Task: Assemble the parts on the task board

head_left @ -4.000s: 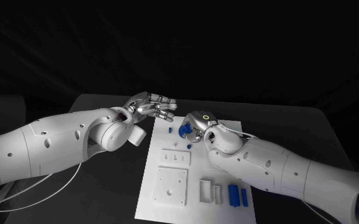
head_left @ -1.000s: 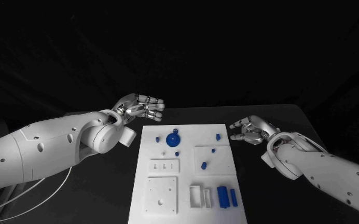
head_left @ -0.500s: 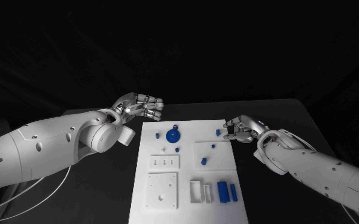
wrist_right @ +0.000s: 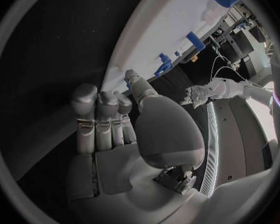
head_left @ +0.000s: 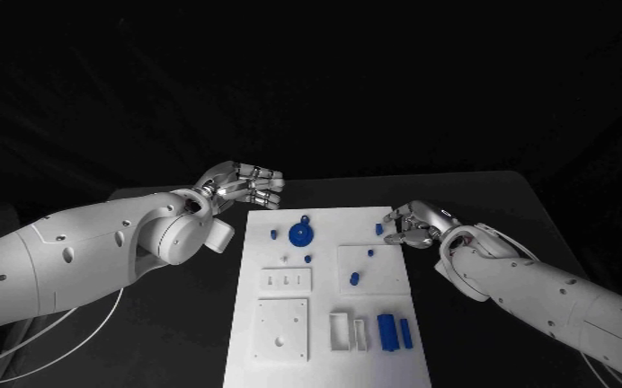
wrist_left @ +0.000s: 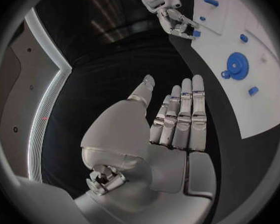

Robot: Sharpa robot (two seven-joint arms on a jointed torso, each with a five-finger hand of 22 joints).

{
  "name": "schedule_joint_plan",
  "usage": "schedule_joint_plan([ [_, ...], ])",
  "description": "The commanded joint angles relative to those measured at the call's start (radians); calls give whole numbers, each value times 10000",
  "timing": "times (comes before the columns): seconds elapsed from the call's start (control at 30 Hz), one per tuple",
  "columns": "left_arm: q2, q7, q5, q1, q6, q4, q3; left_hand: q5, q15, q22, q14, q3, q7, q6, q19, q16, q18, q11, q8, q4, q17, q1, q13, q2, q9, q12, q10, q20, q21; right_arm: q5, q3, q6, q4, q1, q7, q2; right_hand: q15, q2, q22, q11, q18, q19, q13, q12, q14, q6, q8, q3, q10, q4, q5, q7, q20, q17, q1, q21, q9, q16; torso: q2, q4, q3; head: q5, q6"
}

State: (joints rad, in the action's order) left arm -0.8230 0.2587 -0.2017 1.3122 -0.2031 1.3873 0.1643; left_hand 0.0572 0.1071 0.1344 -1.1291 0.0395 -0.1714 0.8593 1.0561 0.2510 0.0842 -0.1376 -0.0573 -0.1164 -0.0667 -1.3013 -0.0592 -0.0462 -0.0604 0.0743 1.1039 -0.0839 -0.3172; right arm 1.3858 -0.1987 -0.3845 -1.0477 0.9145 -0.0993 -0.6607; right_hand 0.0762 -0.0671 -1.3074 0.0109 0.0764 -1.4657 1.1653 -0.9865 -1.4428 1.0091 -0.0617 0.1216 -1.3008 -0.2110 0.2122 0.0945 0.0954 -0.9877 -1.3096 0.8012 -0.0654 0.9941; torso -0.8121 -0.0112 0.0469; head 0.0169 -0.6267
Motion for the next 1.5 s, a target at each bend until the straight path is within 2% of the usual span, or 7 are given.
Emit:
schedule_joint_plan([
  [0.03,19,131,-41,-3,197,16,-5,28,-31,-16,6,-19,-21,-28,6,1,77,1,-25,10,2,23,-9,-62,-10,-38,-105,-2,44,198,2,176,80,-6,73,74,85,38,-981,33,-139,14,2,49,16,-30,-11,-65,1,-27,-86,-14,80,-33,-104,-24,-9,-20,-2,-17,3,35,-1],
  [0.17,24,127,-41,-3,207,13,-5,22,-31,-22,5,-37,-24,-108,15,3,80,-2,-17,18,2,13,-9,-49,-4,-37,-118,-3,50,178,3,190,139,-5,70,128,97,84,-986,52,-150,9,25,20,10,34,-11,-43,-15,-33,-85,-35,93,-61,-81,0,-9,4,-3,-10,14,69,38],
  [0.33,26,117,-41,-3,204,17,-5,24,-30,-25,3,-42,-24,-123,21,5,82,-6,-22,22,3,1,-9,-51,-6,-39,-137,-3,54,168,4,239,181,-4,76,180,111,133,-992,55,-177,5,54,-2,7,78,-10,17,-34,-111,-97,-44,119,-123,-9,46,-7,39,-5,-8,-5,84,-38],
  [0.47,27,118,-41,-3,202,25,-6,24,-32,-27,0,-40,14,-243,26,7,84,-8,-17,14,2,-21,-9,-54,0,-45,-187,-2,55,160,4,299,164,-3,60,214,102,191,-1004,25,-169,-3,95,-45,9,194,-2,147,-52,-255,-78,-37,110,-167,58,110,0,53,-7,-28,14,113,-70],
  [0.63,31,104,-41,-3,207,29,-6,26,-28,-29,2,-45,5,-246,25,7,85,-16,-18,15,2,-23,-9,-51,-1,-41,-208,-4,58,154,4,389,151,0,43,277,115,289,-1010,49,-182,6,131,-83,-6,339,-11,314,-72,-367,-92,-76,119,-220,156,156,-6,84,2,-36,14,181,-93],
  [1.3,39,51,-41,-2,234,59,-7,25,-28,-29,2,-50,13,-274,29,10,87,-17,-17,10,2,-34,-9,-48,0,-39,-226,-4,56,171,6,470,230,9,82,465,148,461,-1020,90,-198,12,196,-140,-15,678,-7,533,-83,-477,-143,-140,154,-310,320,241,-2,128,-8,-32,22,205,-78],
  [1.5,40,41,-41,-1,240,59,-7,26,-27,-29,2,-52,13,-288,31,12,89,-20,-18,6,3,-47,-9,-53,0,-36,-242,-4,54,185,6,397,243,13,122,487,147,611,-1026,74,-195,10,229,-169,-20,1056,-10,1022,-85,-490,-575,-158,156,-347,389,289,-9,143,-11,-42,26,221,-71],
])
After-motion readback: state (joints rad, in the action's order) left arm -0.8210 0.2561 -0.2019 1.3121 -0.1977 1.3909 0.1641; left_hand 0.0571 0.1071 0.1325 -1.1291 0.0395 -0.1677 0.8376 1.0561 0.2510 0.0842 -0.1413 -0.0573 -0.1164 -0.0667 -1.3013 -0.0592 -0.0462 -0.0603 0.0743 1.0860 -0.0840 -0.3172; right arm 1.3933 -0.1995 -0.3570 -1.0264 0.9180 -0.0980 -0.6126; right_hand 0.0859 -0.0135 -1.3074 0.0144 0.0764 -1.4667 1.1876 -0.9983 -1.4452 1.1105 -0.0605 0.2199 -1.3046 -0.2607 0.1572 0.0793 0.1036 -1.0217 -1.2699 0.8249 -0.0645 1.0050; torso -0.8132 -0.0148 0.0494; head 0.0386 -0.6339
